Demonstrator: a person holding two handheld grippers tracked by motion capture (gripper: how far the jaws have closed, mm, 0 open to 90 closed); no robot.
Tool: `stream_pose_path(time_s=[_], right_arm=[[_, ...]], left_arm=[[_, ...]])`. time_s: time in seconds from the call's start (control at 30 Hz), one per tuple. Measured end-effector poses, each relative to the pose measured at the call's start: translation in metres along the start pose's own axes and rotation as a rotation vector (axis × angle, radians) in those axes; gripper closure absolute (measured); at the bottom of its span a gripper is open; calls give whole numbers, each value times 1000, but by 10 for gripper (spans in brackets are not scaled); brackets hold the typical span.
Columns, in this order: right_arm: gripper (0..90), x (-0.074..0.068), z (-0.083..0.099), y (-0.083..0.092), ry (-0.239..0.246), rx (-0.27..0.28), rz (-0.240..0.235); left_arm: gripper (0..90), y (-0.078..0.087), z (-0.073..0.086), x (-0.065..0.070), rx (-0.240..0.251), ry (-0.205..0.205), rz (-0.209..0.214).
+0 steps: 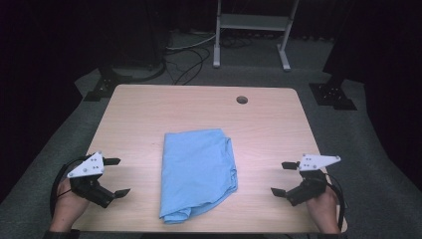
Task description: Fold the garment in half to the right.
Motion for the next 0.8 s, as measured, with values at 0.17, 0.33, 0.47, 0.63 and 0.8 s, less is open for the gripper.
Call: stream_pose_path(time_s=[0.17,0.33,0.47,0.63,0.8], right_arm=[[0,7,38,8,-54,-61,67],[0,12,64,12,-92,-94,113],[1,15,78,15,-94,-143,152],[0,17,81,16,-61,-168,192],[0,17,81,16,-56,-172,194]], left_arm=[[0,-7,23,1,-30,12,-11],[0,-20,41,2,-76,8,-33],[0,-27,50,1,-109,5,-45],[0,-33,51,4,-98,23,-24],[0,-36,49,5,-102,34,-20]])
Point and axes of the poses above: each handheld gripper's, and its own axes: y roughly backward along the jaws, z roughly out of its underside, x roughly to its right, the point moved 8 cm from there along -y, roughly forward along the jaws, and after that the axes turned 2 degrees about -z, right-handed, at the moved point
